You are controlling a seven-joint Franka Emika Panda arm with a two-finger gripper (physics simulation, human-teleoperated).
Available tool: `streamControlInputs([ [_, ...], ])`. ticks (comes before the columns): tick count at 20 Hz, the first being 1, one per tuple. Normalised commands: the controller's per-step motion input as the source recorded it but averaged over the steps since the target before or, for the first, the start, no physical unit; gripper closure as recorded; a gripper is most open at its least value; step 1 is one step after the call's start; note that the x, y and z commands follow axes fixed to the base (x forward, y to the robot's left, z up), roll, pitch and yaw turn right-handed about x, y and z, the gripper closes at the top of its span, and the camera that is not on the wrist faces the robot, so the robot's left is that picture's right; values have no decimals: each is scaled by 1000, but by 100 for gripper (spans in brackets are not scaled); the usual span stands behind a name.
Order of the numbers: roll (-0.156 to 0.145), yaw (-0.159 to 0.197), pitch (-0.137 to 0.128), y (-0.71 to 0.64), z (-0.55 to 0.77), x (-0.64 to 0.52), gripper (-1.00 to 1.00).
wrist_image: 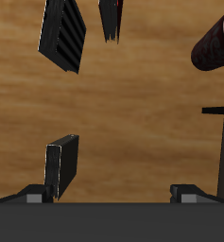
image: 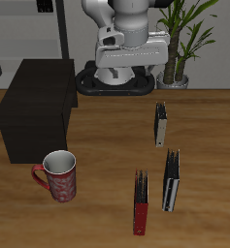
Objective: Place the yellow book flat on top of the shelf
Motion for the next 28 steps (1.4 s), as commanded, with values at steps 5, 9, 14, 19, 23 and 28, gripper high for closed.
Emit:
streamControlInputs([
  [5,-23,-41,-26,208,-66,-156,-100],
  [9,14,-26,-39,280,-120,-191,-100],
  [14,-50,5,-103,286,-158,-249,-100],
  [19,-21,4,-38,287,-168,-91,-100],
  [23,20,18,5,431,-311,-75,-100],
  [28,16,7,-2,174,-174,29,-100],
])
